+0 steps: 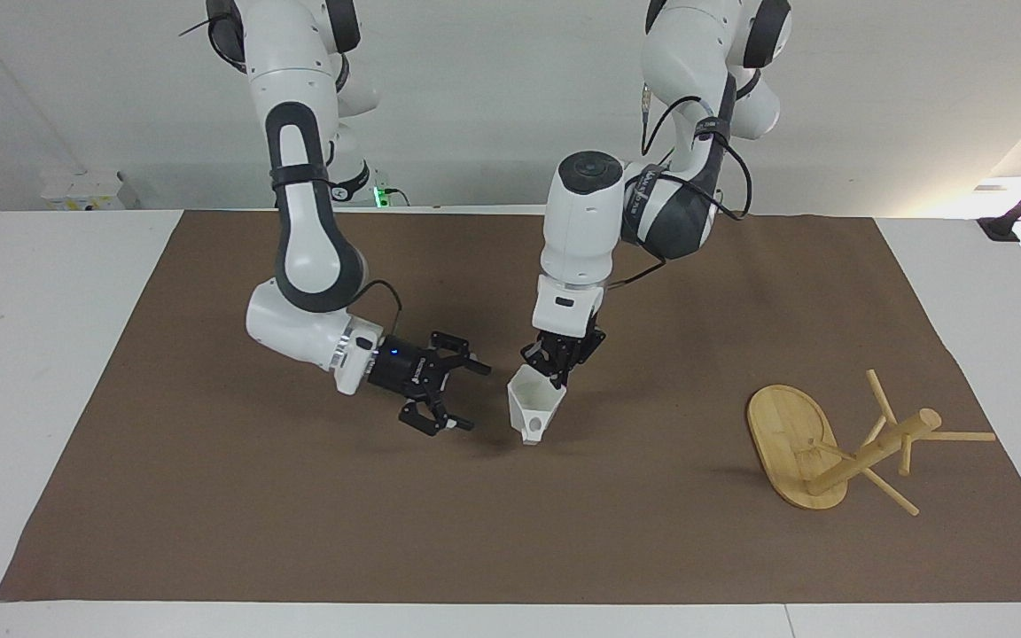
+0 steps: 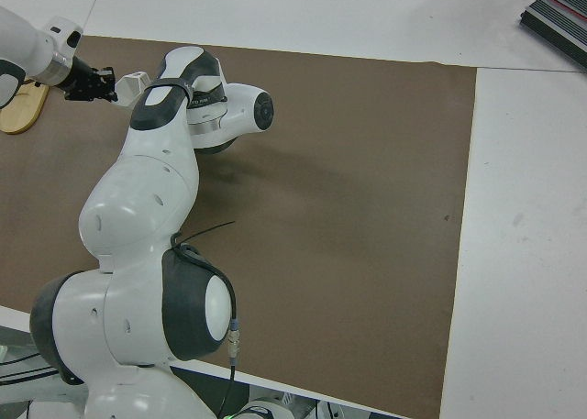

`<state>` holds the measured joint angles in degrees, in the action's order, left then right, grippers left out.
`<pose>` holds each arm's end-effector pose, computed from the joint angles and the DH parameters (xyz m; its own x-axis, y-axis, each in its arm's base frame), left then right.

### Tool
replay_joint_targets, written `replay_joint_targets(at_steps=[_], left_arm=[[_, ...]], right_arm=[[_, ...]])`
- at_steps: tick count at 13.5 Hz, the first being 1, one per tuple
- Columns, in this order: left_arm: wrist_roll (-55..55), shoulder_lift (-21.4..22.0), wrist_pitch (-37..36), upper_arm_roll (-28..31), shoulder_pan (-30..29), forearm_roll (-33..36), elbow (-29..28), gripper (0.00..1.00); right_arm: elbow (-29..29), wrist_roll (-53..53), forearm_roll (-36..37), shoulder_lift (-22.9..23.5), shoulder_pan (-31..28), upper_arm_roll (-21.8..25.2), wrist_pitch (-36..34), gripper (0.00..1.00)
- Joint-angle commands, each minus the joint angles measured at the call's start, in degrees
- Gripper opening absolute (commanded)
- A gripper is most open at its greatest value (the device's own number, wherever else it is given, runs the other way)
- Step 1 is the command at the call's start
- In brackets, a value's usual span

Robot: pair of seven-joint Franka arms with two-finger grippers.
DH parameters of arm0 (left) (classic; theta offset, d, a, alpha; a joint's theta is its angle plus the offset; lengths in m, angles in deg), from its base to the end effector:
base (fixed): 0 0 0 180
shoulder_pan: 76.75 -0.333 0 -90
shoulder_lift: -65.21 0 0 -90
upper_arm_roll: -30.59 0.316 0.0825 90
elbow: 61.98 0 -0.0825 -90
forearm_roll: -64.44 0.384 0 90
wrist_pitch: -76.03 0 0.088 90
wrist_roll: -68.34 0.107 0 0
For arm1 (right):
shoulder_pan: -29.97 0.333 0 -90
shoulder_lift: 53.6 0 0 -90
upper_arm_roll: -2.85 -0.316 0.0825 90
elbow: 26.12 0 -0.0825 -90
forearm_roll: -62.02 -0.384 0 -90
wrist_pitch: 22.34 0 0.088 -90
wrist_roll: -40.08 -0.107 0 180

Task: Hang cup on rack
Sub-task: 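Open the right gripper and withdraw while the left gripper lifts the mug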

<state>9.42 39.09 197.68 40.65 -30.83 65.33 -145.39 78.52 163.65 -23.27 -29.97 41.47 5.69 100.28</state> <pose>0.5635 -0.4328 0.4477 0.9108 0.3670 0.1892 0.3457 -0.9283 0.1365 0.6417 0.1435 0.3314 0.0721 0.3997 0.9138 0.9662 -0.2552 0.0353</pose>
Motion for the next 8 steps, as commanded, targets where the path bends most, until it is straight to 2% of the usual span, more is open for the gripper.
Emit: replay_joint_targets(at_steps=[1, 3, 5, 8], left_arm=[[-1.0, 1.4, 0.7, 4.4, -0.7, 1.0, -1.4, 0.0], [-6.4, 2.9, 3.9, 5.3, -3.4, 1.0, -4.0, 0.0], [-6.7, 10.5, 23.0, 5.3, -7.0, 1.1, -18.0, 0.0], [-6.0, 17.4, 47.5, 5.2, -10.7, 1.1, -36.1, 0.0]], right_arm=[[0.3, -3.9, 11.5, -1.6, -7.3, -0.5, -3.7, 1.0], [0.0, -9.3, 21.2, -1.7, -13.3, -0.4, -8.0, 1.0], [-0.2, -16.0, 32.7, -4.6, -18.2, -0.2, -8.1, 1.0], [-1.5, -35.3, 52.4, -11.2, -20.2, -0.2, -8.5, 1.0]])
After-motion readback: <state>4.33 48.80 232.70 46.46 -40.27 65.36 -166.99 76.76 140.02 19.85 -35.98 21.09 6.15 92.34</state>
